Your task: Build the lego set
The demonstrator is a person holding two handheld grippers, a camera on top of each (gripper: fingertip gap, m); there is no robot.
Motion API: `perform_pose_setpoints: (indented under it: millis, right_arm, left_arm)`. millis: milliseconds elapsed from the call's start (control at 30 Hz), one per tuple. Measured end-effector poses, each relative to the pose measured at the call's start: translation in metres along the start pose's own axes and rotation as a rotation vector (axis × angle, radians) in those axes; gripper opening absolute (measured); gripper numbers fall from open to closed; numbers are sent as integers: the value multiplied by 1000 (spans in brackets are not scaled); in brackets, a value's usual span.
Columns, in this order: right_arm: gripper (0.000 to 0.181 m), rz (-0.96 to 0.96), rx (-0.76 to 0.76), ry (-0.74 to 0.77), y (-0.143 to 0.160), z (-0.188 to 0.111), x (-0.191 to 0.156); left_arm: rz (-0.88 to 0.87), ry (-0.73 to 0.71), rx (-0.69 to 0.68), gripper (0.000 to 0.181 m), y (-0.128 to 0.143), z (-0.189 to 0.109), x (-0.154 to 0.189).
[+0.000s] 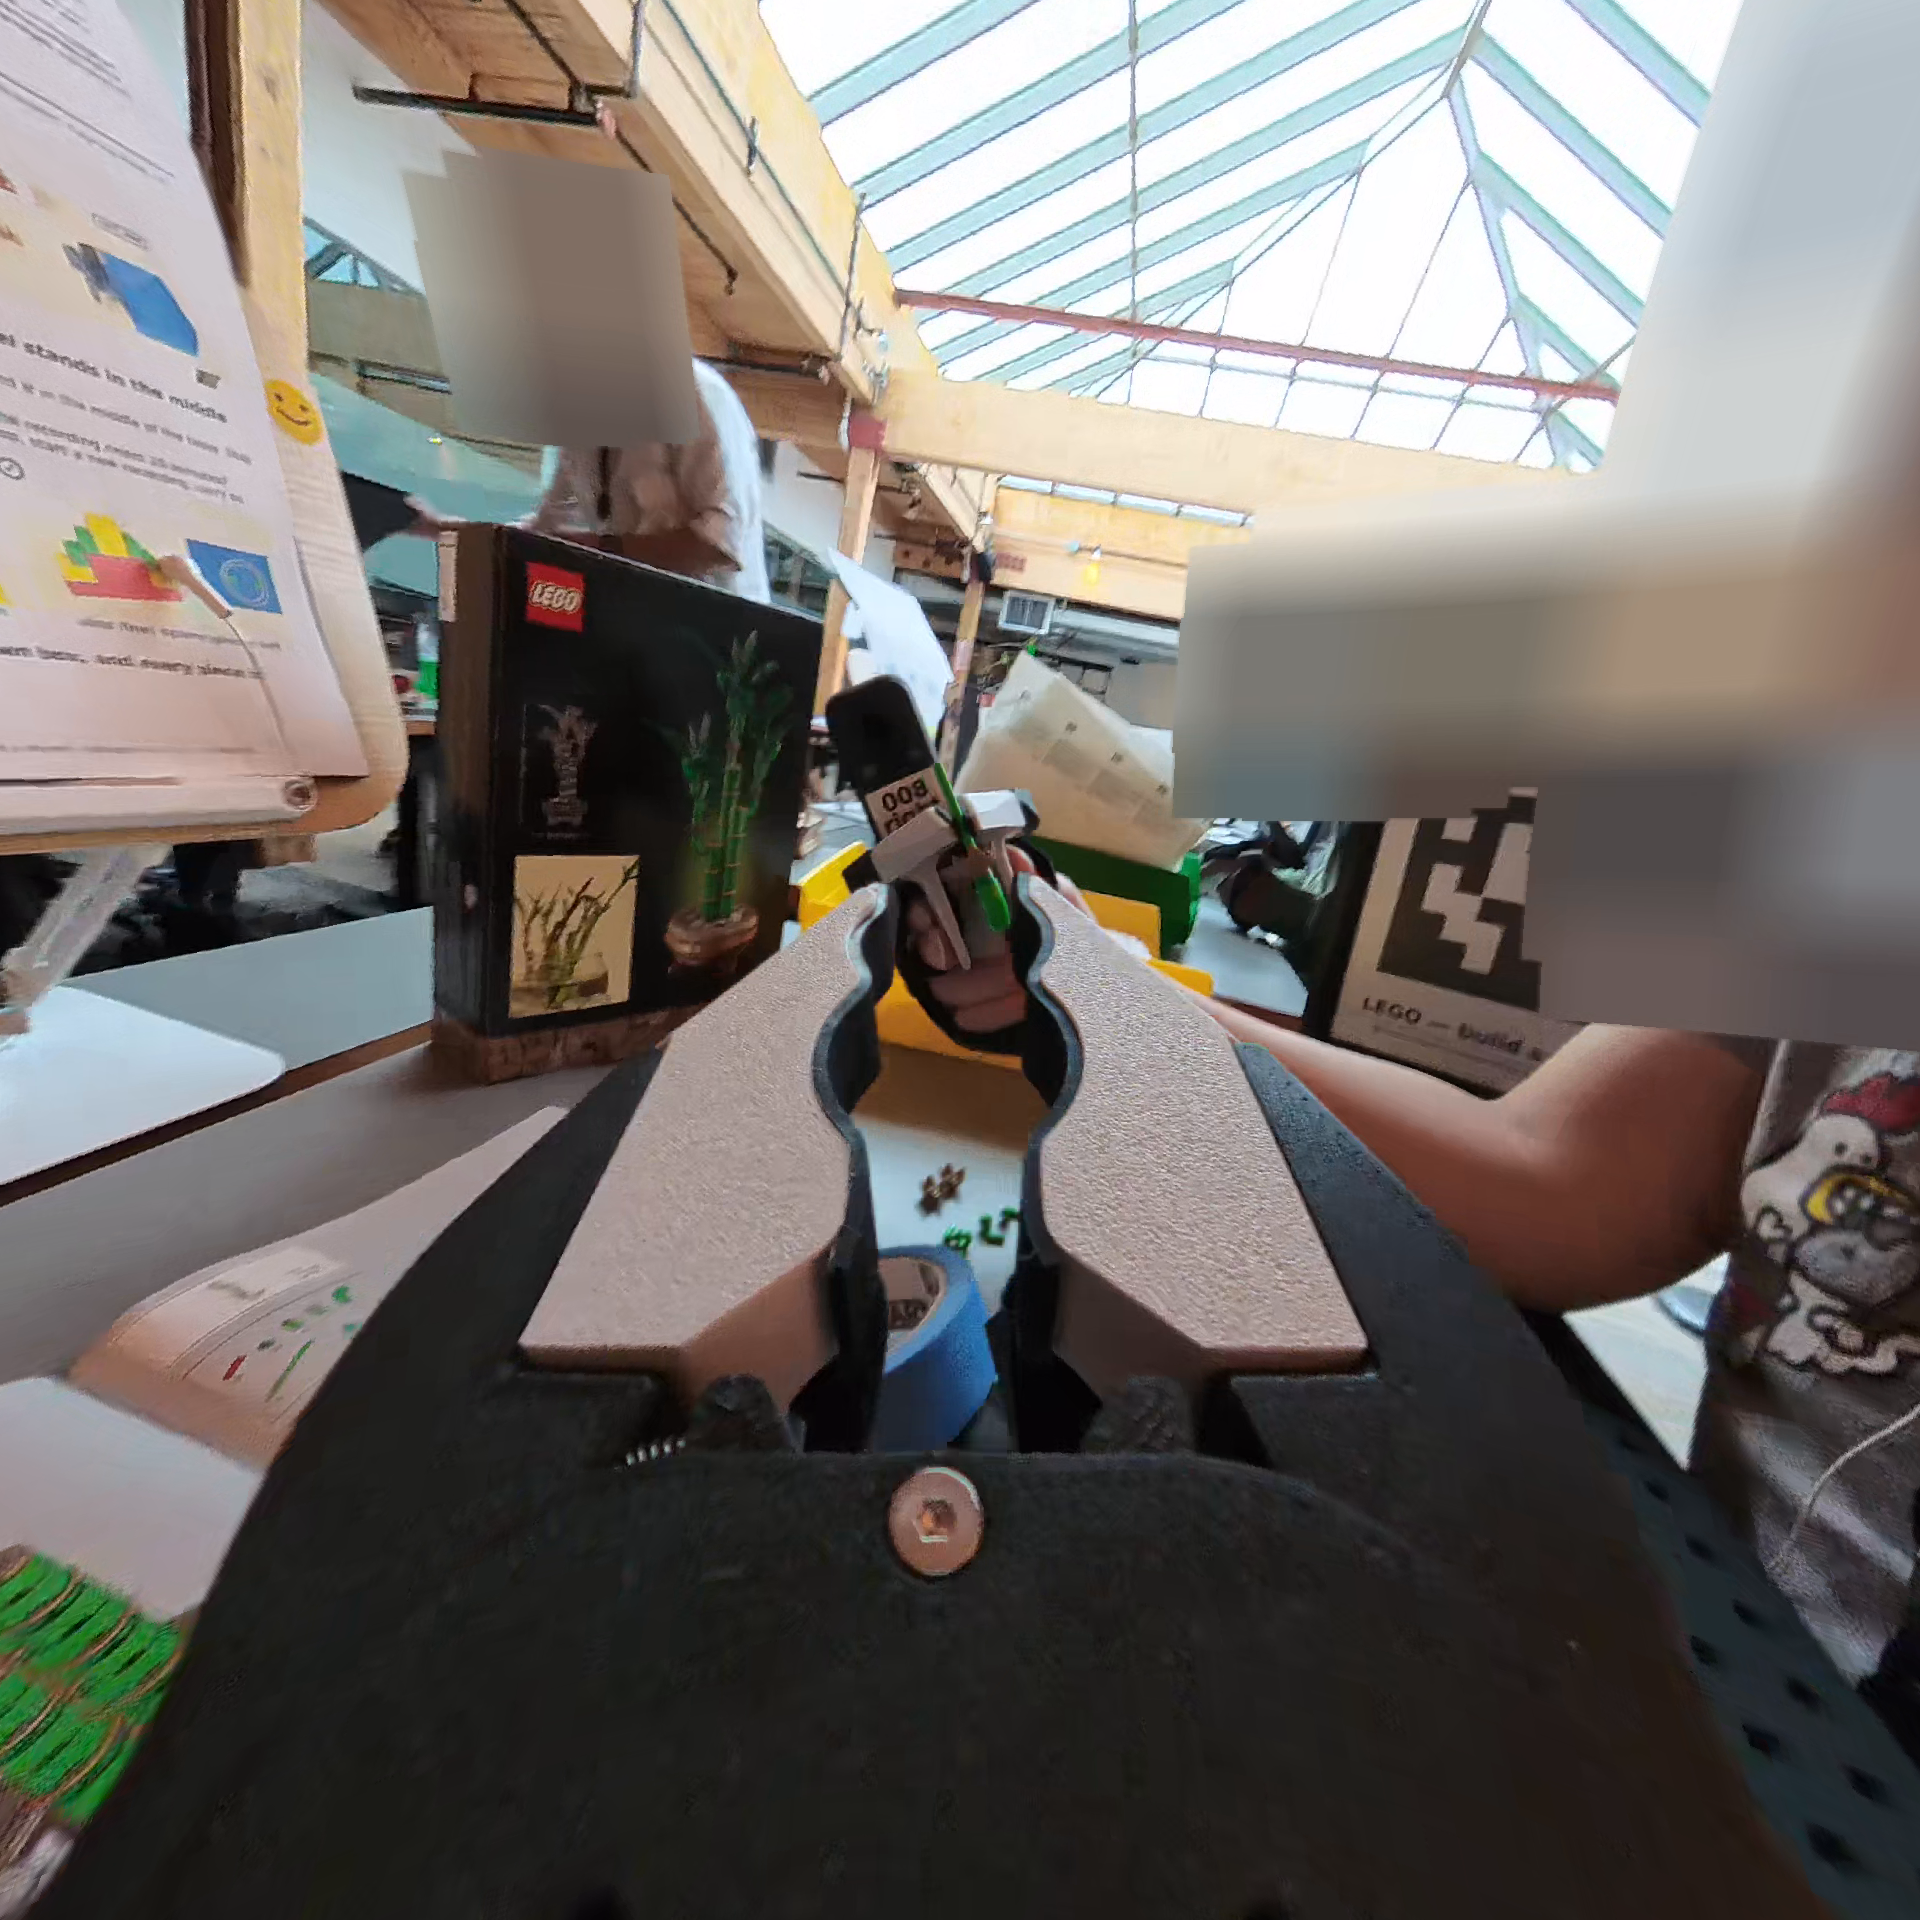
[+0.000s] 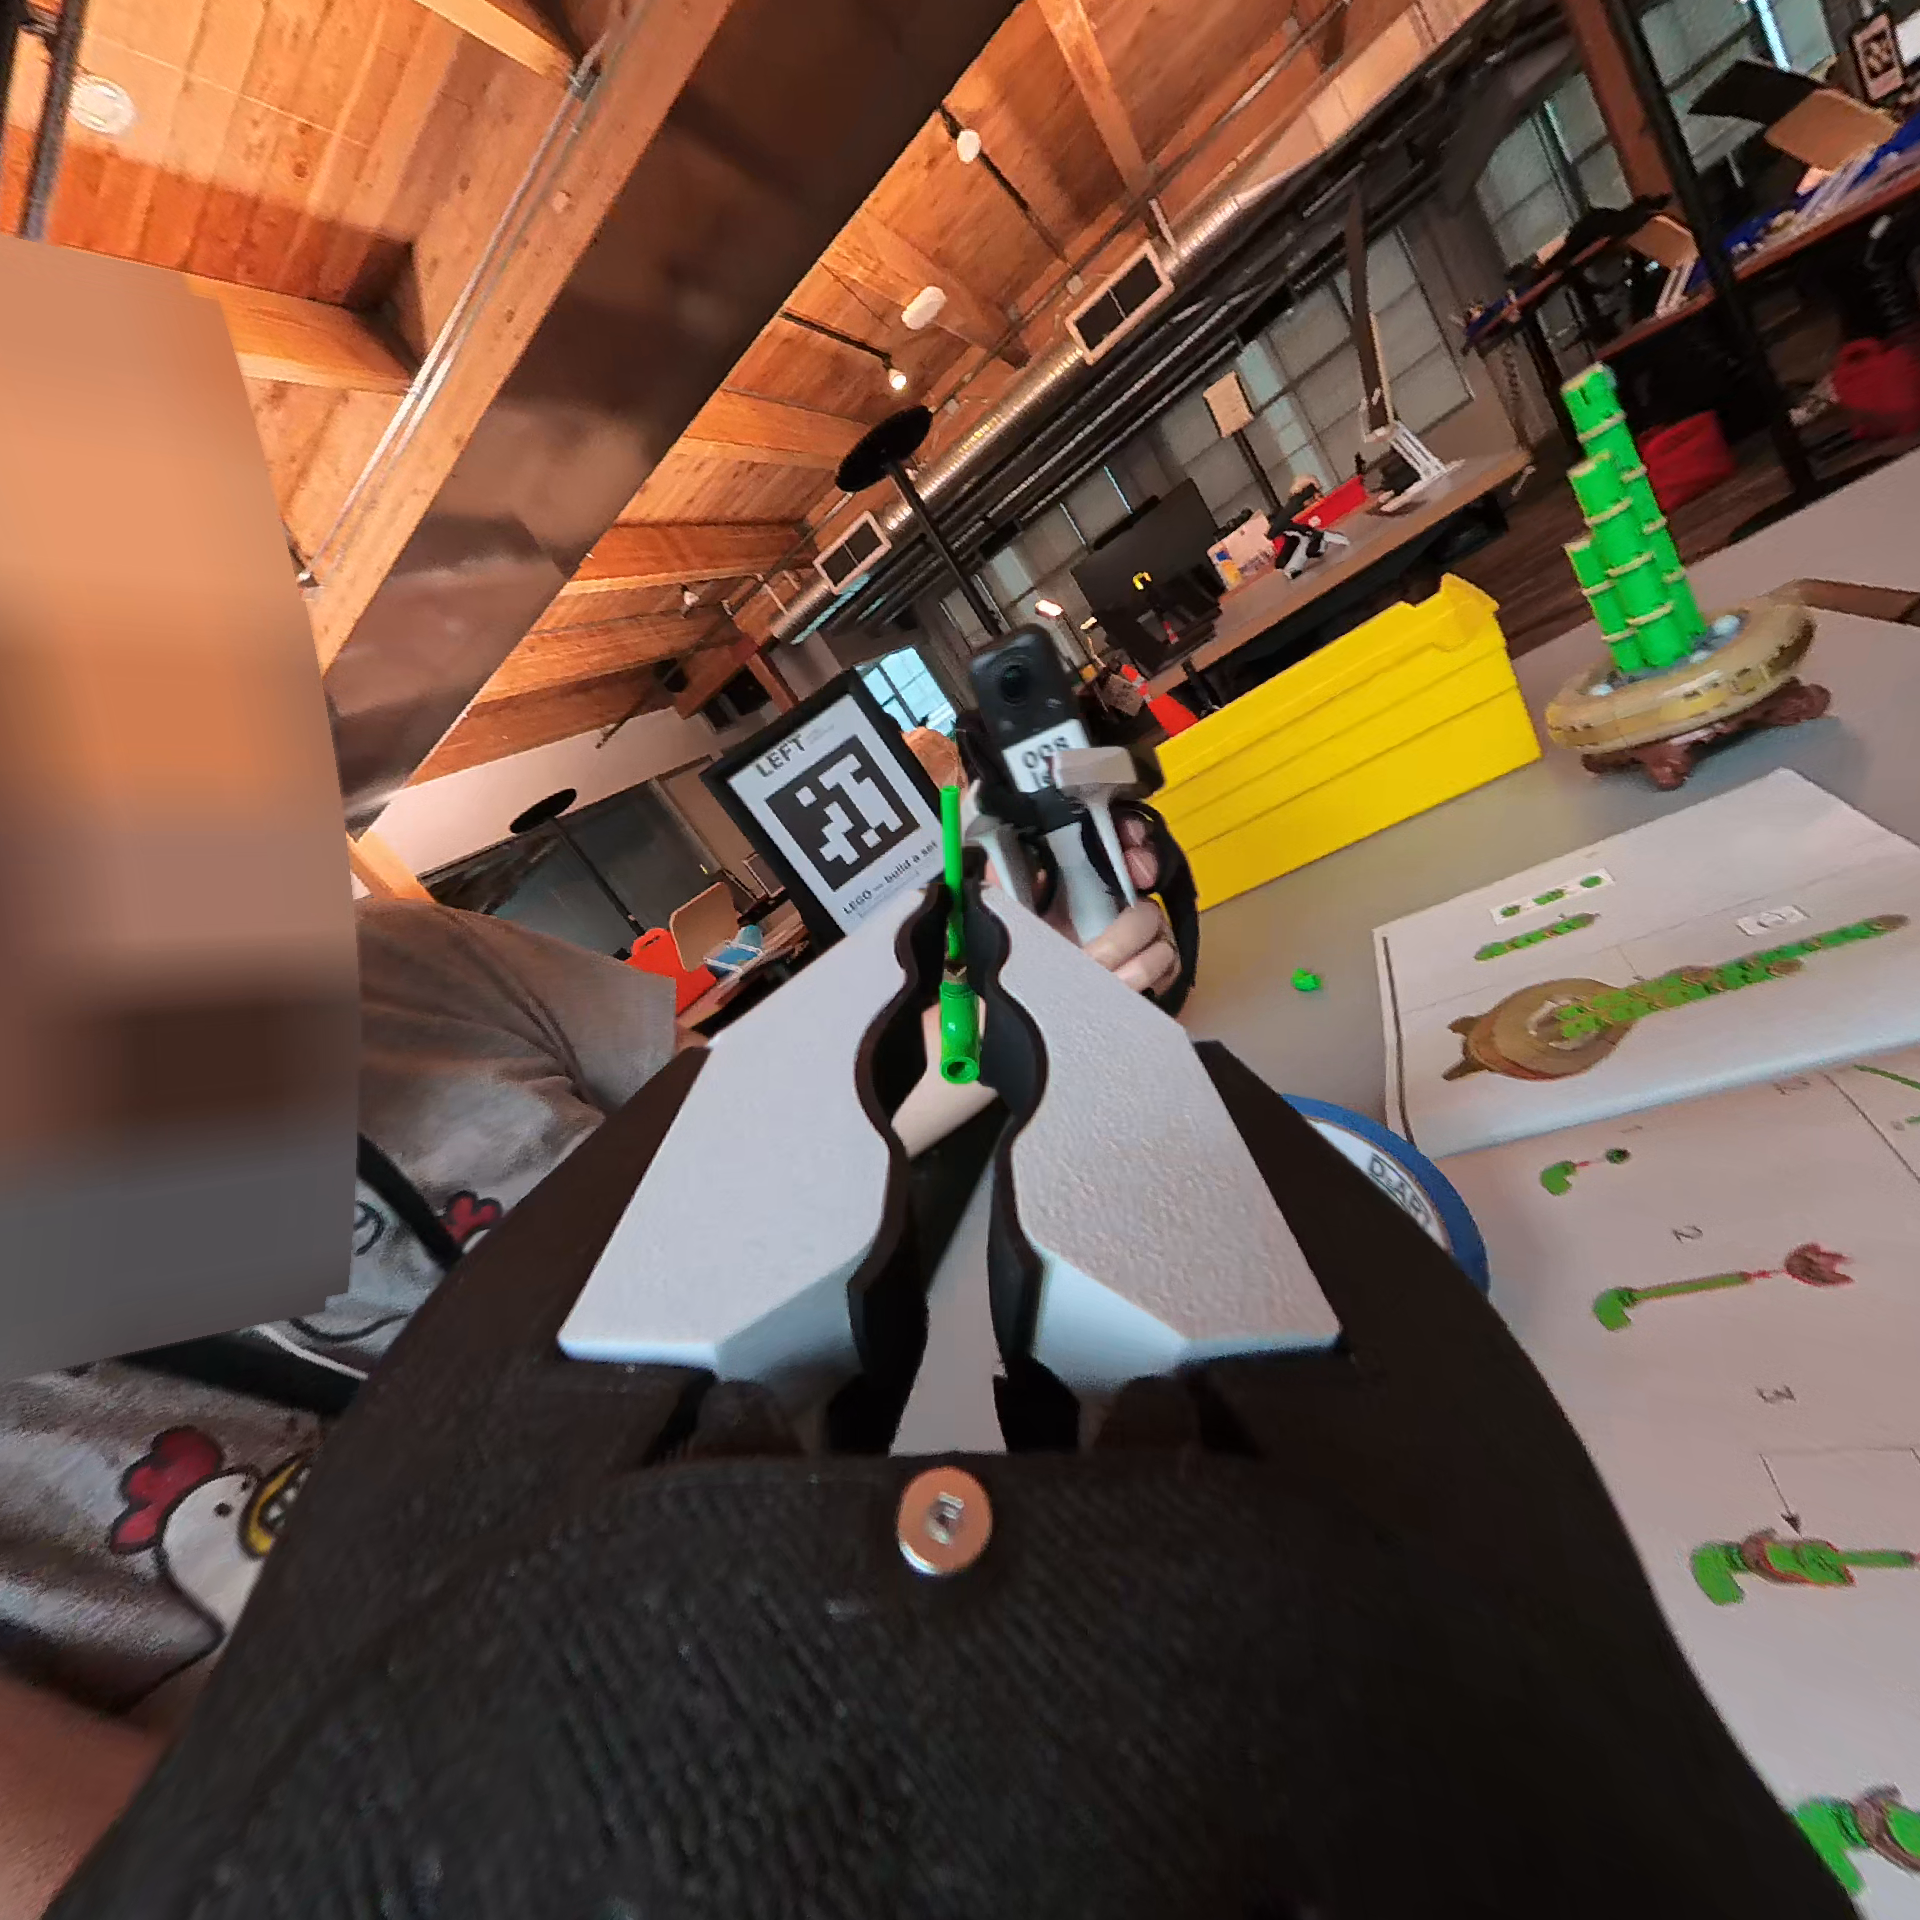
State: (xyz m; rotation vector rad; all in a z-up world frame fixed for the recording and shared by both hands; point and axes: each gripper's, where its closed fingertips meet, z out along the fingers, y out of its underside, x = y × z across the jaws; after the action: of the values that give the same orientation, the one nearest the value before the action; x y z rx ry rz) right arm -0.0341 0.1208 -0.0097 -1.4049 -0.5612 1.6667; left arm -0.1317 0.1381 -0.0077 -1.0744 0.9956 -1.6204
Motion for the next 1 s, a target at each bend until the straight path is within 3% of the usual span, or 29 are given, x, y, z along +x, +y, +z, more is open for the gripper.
perform_pose_setpoints:
  millis: [133, 267, 367, 500, 867, 1000]
  right_arm:
    - [1, -34, 2, -3, -6, 0, -11]
    - [1, -58, -18, 30, -8, 4, -13]
    - [1, -62, -19, 53, -9, 10, -10]
    - [1, -59, -32, 82, -6, 18, -1]
    - [1, -31, -74, 67, 7, 39, 11]
    - [1, -31, -83, 55, 12, 43, 12]
  left_arm:
    - [-39, 101, -36, 21, -10, 12, 3]
    - [11, 109, -54, 19, -8, 8, 5]
    - [-43, 68, -1, 16, 0, -11, 4]
    - [-122, 70, 140, 17, -24, -23, -3]
    - [-165, 90, 134, 19, -27, -28, -8]
    - [-101, 38, 54, 19, -14, -25, -15]
